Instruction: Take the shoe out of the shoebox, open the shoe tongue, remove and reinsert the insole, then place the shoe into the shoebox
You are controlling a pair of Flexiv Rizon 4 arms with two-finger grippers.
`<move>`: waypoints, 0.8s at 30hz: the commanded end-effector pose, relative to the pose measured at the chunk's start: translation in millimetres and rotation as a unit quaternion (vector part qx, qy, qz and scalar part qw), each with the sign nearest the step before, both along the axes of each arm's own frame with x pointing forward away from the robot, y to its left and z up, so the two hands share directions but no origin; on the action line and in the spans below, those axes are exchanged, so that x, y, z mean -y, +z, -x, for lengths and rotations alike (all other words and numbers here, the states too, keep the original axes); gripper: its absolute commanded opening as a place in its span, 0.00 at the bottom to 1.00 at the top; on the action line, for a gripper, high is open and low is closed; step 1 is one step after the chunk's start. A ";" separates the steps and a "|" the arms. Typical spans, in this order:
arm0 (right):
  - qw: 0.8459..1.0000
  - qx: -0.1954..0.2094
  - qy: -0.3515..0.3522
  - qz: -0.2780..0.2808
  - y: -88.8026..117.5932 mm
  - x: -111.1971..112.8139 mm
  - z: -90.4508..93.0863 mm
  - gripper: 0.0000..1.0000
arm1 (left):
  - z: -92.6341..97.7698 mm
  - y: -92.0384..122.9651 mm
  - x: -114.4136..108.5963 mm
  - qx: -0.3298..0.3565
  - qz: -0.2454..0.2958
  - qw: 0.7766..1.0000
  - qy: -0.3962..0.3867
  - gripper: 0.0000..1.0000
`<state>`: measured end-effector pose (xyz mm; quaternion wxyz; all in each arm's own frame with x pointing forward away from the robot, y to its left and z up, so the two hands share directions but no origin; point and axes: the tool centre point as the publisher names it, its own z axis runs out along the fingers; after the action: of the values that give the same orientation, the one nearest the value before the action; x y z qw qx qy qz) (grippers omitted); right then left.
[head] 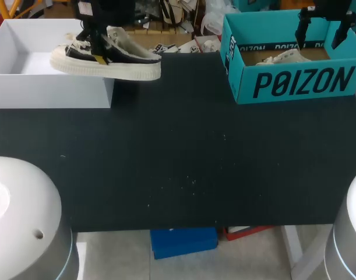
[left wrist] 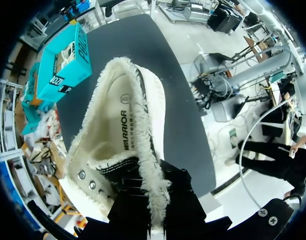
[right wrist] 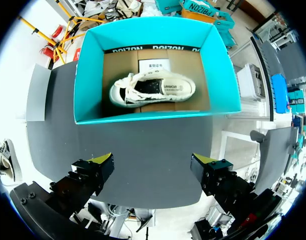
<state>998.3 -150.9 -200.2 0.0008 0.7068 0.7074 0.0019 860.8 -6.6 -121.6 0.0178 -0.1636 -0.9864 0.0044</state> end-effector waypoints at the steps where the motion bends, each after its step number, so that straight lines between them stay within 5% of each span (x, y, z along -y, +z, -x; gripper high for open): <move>1: 1.000 -0.001 0.000 0.000 0.1 -0.3 -0.5 1.00 | 12.2 1.0 -7.7 0.175 0.029 0.984 0.003 0.00; 9: 1.000 -0.001 0.000 0.000 0.1 -0.3 -0.5 1.00 | 26.5 -37.3 -4.4 0.245 -0.057 0.967 0.041 0.00; 24: 1.000 -0.001 0.000 0.000 0.1 -0.3 -0.5 1.00 | 29.1 -119.6 53.3 0.215 -0.018 0.975 0.051 0.00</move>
<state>998.3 -150.9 -200.2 0.0009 0.7068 0.7074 0.0019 826.7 -48.1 -214.8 -0.1574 -0.1098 -0.9803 -0.0475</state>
